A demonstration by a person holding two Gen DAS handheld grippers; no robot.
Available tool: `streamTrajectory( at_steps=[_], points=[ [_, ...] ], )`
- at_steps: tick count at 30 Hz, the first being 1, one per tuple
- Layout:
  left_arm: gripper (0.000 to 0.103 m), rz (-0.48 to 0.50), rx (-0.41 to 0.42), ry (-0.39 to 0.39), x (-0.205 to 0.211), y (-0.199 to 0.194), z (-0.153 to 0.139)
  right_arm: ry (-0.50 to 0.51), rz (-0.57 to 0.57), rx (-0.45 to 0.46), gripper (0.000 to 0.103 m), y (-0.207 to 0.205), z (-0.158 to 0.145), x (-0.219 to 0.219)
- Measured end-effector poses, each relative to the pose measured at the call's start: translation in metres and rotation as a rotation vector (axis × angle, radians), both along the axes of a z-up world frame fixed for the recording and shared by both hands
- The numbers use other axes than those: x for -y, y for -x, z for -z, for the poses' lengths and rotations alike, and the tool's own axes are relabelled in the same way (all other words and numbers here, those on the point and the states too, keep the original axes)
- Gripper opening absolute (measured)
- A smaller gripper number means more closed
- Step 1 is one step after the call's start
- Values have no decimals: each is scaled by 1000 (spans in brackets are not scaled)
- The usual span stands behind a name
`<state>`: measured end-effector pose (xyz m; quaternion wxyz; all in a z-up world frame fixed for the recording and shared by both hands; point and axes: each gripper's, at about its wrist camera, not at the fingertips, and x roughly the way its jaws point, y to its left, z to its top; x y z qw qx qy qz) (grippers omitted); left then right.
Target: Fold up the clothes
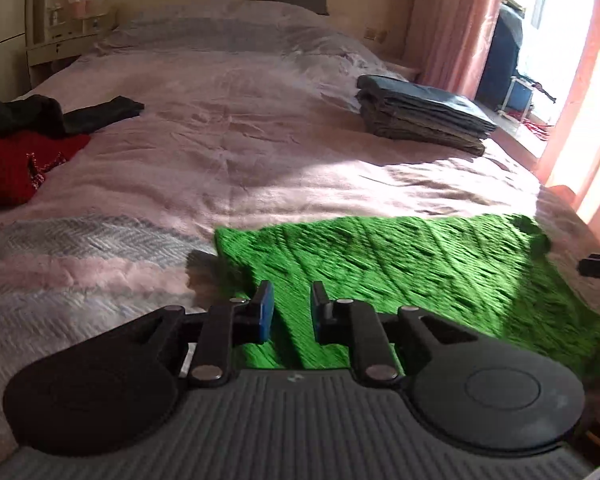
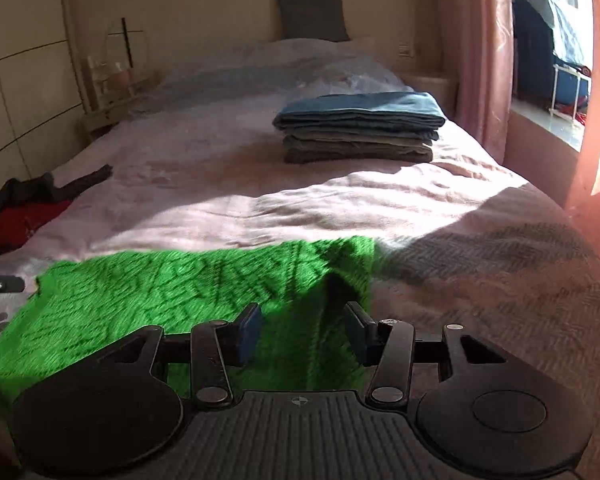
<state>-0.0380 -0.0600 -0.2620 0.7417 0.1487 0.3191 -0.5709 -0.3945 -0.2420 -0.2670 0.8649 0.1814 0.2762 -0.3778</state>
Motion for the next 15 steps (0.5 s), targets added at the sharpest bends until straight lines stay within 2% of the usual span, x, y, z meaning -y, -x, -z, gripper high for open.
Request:
streamTrajectory(
  at_steps=[2,3,5,7,10,13,15],
  points=[
    [15,50,-14,18,-21,27,0,32,-13,-35,49,-1,10,-37],
    [17,50,-9,-7,-24,36,7,39,-9,-56,49,-1,16,-51],
    [18,47,5,-55,-32,52,23,25,28,-104,49,1,37,-62],
    [18,22,45,-60,-38,61,36,37,66,-133,49,4,54,-70],
    [18,-17,108,-67,-43,75,32,41,107,-131,49,5,51,-80],
    [18,-73,114,-79,-49,82,19,-17,161,-68,50,17,40,-84],
    [18,-108,113,-81,-56,88,11,-34,204,-41,53,25,33,-93]
  ],
)
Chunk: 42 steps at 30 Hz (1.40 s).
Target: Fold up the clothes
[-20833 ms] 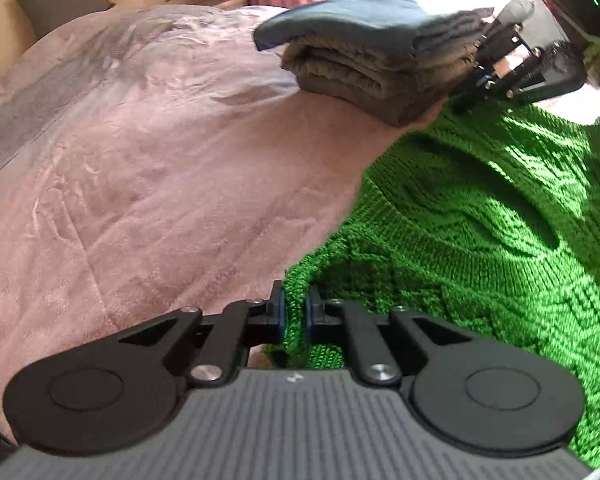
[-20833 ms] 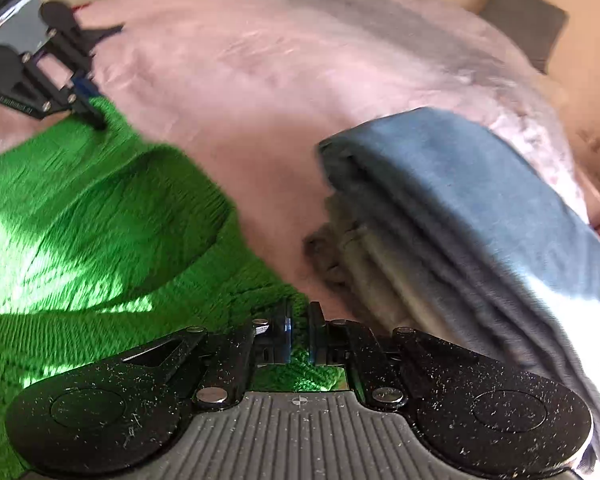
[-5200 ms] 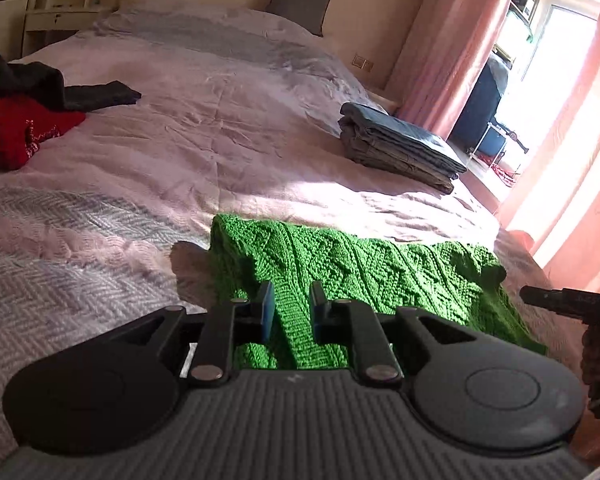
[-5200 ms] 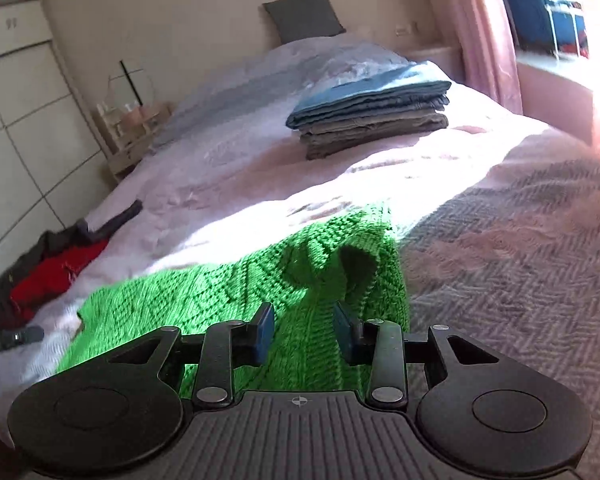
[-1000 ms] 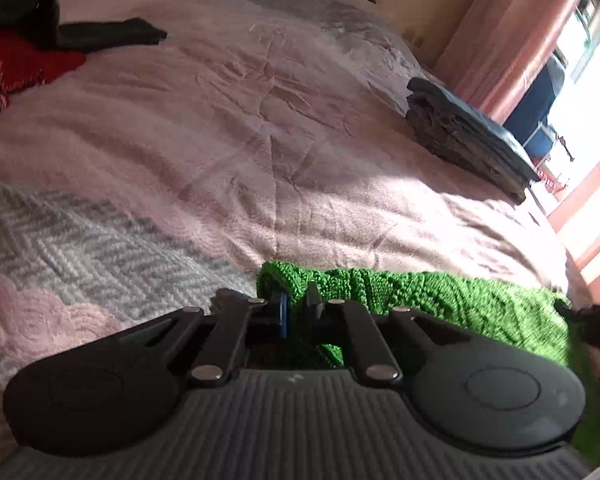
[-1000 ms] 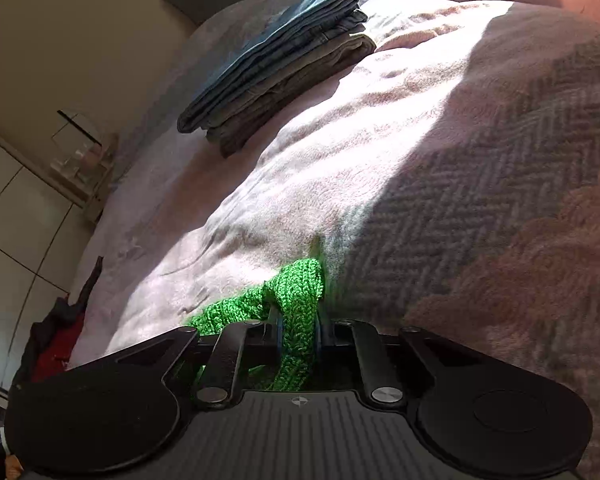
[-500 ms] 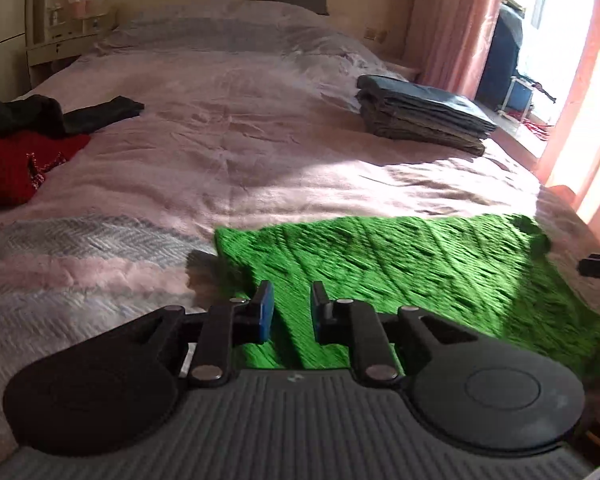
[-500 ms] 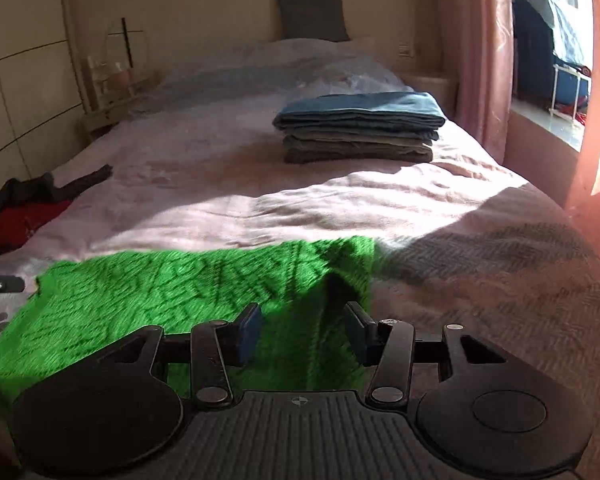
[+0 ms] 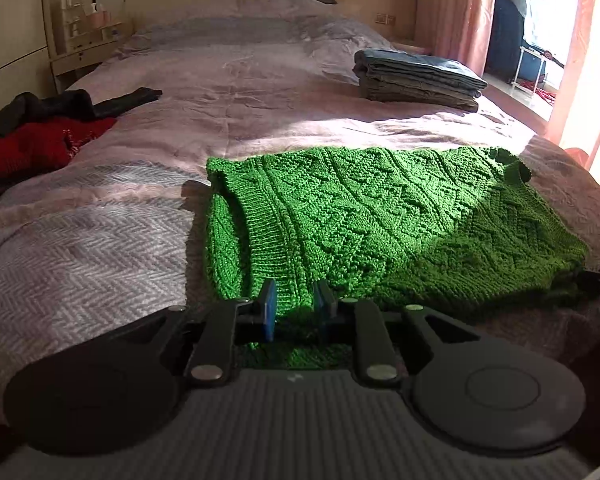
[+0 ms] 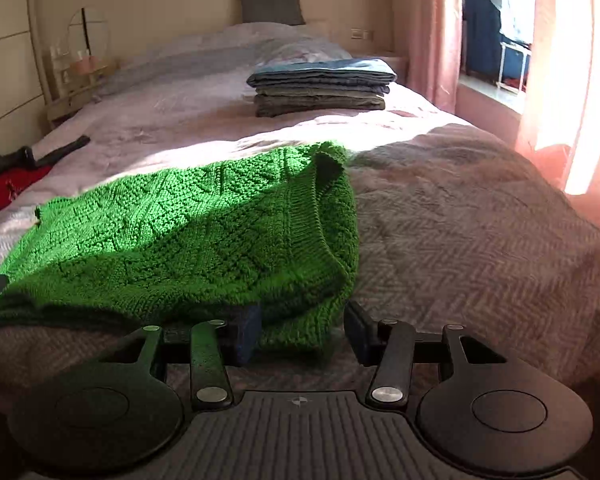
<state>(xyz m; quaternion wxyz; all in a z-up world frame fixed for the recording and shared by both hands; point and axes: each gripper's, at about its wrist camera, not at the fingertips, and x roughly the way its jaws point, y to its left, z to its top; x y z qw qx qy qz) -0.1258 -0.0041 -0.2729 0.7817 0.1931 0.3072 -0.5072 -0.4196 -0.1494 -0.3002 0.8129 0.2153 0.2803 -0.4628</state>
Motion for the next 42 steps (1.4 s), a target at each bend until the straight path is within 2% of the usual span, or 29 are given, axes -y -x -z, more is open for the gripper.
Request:
streamTrajectory(
  at_steps=[1,2,3,7,10,15,20,31,37,42],
  points=[
    [22,-22,-2,-4,-4,3,-3,-2,17,4,69,2,-2,-6],
    [24,-37,-5,-9,-7,6,-5,-1,27,10,78,5,-4,-13],
    [29,-44,-2,-12,-11,10,-7,4,27,20,78,6,-6,-19],
    [32,-45,16,-31,-27,27,-10,-10,15,49,79,9,-9,-41],
    [35,-51,11,-32,-42,36,-12,-10,27,38,91,9,-11,-57],
    [40,-69,39,-12,-66,51,-23,2,33,27,92,12,-21,-82],
    [46,-73,61,22,-88,66,-38,15,32,0,102,10,-28,-104],
    [48,-128,92,64,-122,80,-58,41,-53,6,102,2,-40,-123],
    [50,-111,86,67,-114,75,-61,42,-54,5,102,-1,-43,-115],
    [51,-32,53,46,-79,66,-52,16,5,-8,102,2,-40,-97]
  ],
)
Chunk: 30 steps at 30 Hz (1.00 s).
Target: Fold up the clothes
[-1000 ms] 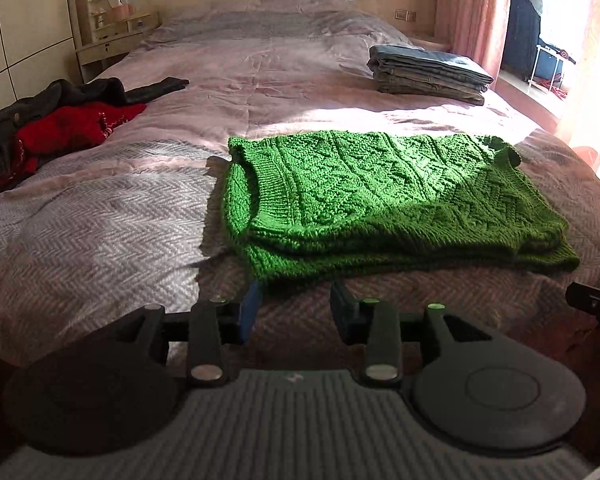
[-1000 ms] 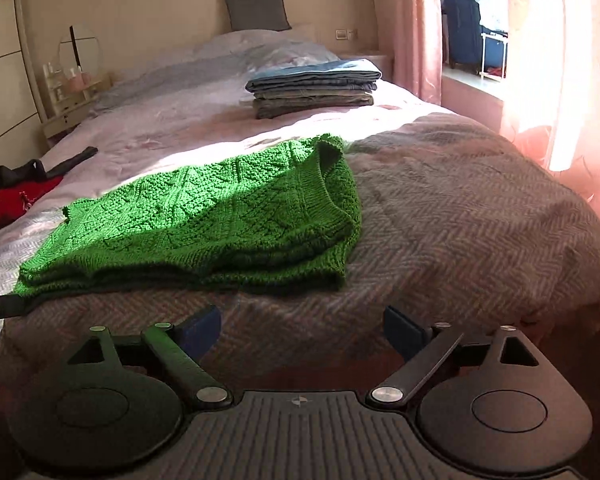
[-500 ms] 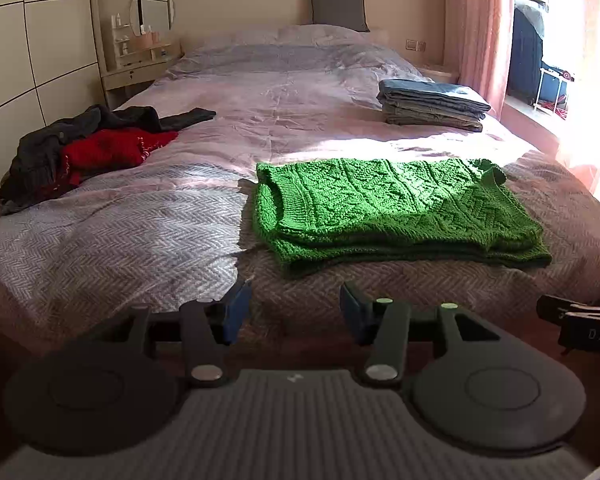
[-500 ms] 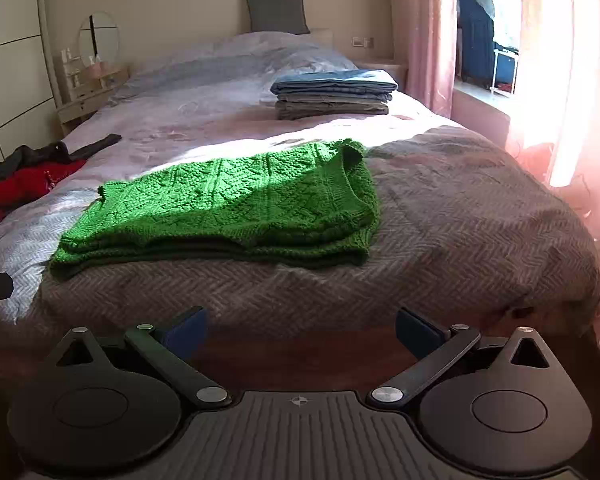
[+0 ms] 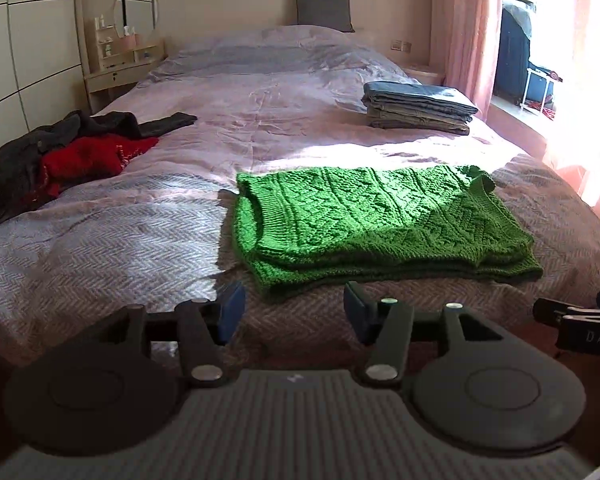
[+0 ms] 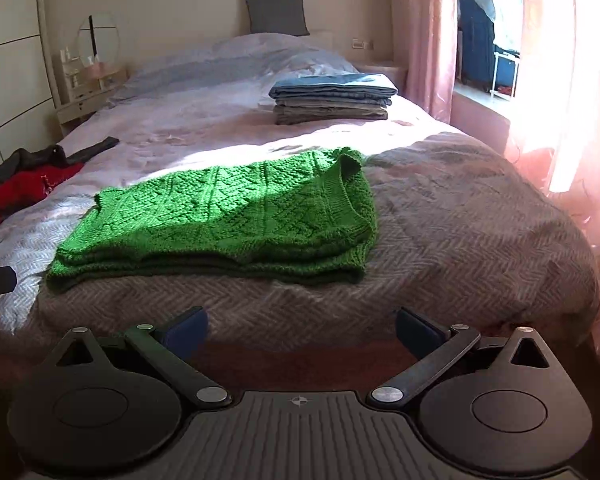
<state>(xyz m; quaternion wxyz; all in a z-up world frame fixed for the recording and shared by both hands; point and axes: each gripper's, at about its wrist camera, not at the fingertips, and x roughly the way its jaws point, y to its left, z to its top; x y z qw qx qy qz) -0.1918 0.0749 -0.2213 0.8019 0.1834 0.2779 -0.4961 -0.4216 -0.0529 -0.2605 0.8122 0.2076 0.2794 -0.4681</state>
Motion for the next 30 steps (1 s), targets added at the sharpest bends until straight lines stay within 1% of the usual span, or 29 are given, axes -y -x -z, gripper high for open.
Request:
streamTrajectory(
  at_steps=[2,5,8,9,13,15,16,17,18,20,21,22,23,24,26,30],
  points=[
    [51,36,-12,-10,15,-4,5,-12,35,11,102,8,2,13],
    [49,86,-37,-6,36,-14,9,-37,75,65,102,17,-1,31],
    [43,123,-60,16,54,-30,10,-63,111,124,102,26,-5,49],
    [41,133,-67,25,58,-35,10,-77,116,156,102,29,-5,56],
    [25,134,-110,39,76,-59,16,-171,107,349,102,44,2,91],
    [24,138,-137,43,85,-69,21,-227,111,435,101,47,7,112],
    [22,143,-150,45,89,-73,24,-254,114,474,92,48,13,123],
    [21,148,-164,47,92,-78,27,-281,123,506,81,50,18,132],
    [19,153,-177,50,96,-82,30,-308,140,527,78,51,23,139],
    [17,165,-204,53,103,-90,36,-364,177,558,78,55,34,153],
    [15,177,-218,48,106,-93,41,-392,196,573,77,56,40,160],
    [10,189,-231,41,109,-95,45,-420,215,588,71,58,46,167],
    [7,199,-242,25,112,-98,52,-444,232,595,64,60,50,172],
    [5,207,-253,9,114,-100,58,-464,244,597,63,62,54,175],
    [5,212,-270,-12,113,-102,71,-498,245,635,62,67,61,180],
    [6,225,-302,14,107,-108,80,-527,230,657,59,70,66,185]
  ],
)
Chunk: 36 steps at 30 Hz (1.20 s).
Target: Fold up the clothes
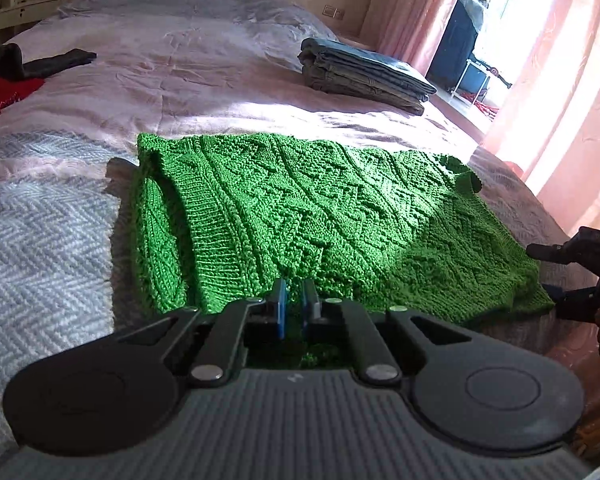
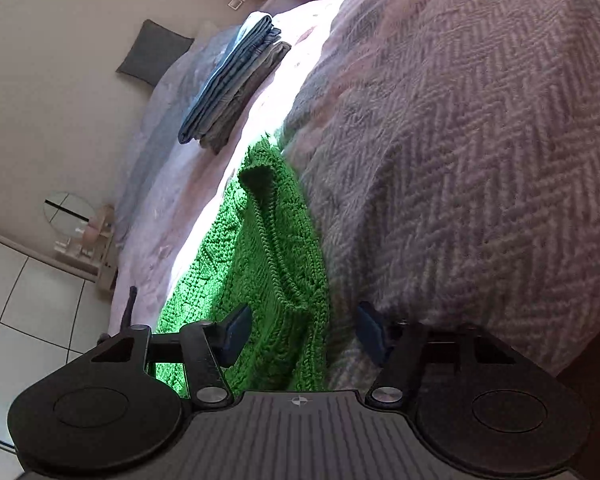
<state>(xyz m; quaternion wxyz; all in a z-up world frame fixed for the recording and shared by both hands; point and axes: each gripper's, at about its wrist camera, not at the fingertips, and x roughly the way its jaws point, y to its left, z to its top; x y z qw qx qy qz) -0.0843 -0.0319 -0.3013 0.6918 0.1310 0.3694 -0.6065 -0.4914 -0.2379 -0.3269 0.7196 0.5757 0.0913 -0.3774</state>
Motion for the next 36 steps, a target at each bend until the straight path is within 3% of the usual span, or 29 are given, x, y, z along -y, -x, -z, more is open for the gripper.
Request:
streamTrajectory(
  at_steps=[6,8,15,17,20,23,27,31,36],
  points=[
    [6,7,-18,1,1,-4,0,9,-24,21,50,-5,1,-1],
    [6,6,-24,4,0,-5,1,12,-30,40,40,-7,1,-3],
    [6,-1,-39,11,0,-6,2,19,-19,68,39,-10,1,-4],
    [6,-3,-43,9,1,-6,0,2,-18,24,38,-15,6,-2],
    [6,-14,-55,21,-1,-9,-4,12,-21,-52,21,-24,4,-5],
    [6,-17,-56,23,-3,-12,-2,25,-23,-122,19,-33,-3,-7],
    [6,-10,-43,18,-2,-11,6,82,-59,-313,18,-59,-20,-12],
    [5,-50,-128,70,-16,-29,-3,232,-117,-555,17,-96,-47,-26],
    [5,-156,-178,125,-50,-67,-17,571,-255,-790,16,-162,-94,-56]
  ],
)
